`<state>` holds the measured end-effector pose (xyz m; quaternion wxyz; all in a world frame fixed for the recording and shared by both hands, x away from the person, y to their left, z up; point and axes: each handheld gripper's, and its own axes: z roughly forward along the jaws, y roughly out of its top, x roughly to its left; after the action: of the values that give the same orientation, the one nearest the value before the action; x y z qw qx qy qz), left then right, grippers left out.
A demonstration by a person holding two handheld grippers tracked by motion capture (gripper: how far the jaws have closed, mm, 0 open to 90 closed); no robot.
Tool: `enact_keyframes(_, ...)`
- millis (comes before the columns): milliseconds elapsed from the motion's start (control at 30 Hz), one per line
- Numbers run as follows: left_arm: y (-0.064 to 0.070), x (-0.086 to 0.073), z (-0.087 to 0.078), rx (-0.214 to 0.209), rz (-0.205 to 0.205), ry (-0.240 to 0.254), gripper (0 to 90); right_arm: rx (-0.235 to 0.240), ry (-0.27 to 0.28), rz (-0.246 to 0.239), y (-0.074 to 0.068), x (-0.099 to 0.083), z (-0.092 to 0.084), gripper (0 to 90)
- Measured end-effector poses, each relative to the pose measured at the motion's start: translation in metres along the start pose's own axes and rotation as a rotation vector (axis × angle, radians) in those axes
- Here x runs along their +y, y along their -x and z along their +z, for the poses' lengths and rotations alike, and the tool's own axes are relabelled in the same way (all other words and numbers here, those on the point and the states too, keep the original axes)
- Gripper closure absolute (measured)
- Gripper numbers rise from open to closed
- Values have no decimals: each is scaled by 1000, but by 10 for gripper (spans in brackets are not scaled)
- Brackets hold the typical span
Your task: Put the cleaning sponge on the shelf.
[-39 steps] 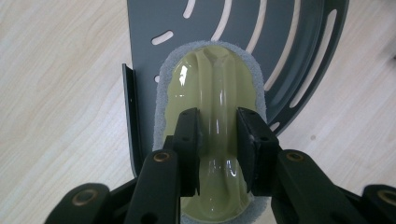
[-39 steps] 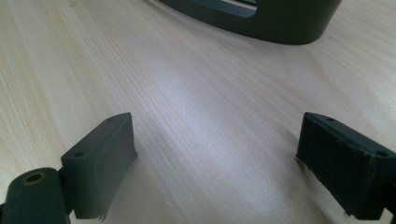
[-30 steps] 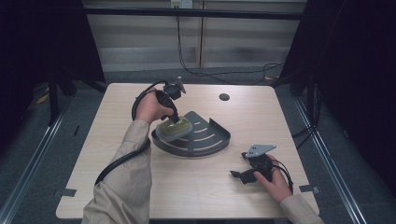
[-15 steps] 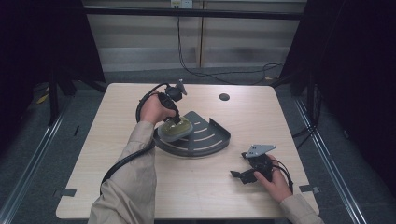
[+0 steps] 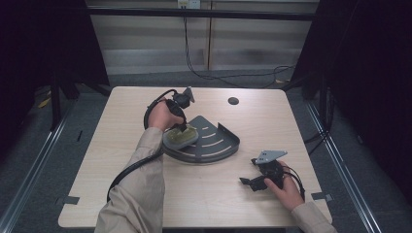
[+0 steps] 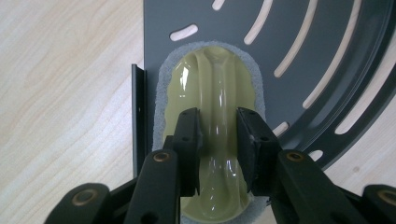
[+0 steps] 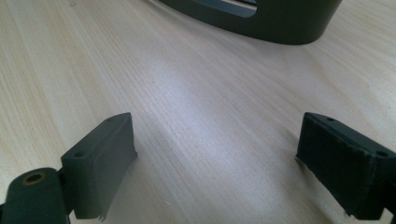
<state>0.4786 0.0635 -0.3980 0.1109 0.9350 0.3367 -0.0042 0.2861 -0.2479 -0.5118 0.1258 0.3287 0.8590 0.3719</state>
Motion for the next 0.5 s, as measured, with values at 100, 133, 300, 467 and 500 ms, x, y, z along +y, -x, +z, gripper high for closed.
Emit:
enact_keyframes(100,-1,1,2,1,6,6,704,0,0,-1,0,0,0,106)
enact_keyframes(133,-1,1,2,1,6,6,703,0,0,-1,0,0,0,106)
enact_keyframes(300,-2,1,2,2,5,16,704,0,0,-1,0,0,0,106)
enact_keyframes(467,-4,-1,5,6,-5,26,702,0,0,0,0,0,0,106)
enact_keyframes(500,-5,-2,6,10,-4,27,702,0,0,0,0,0,0,106)
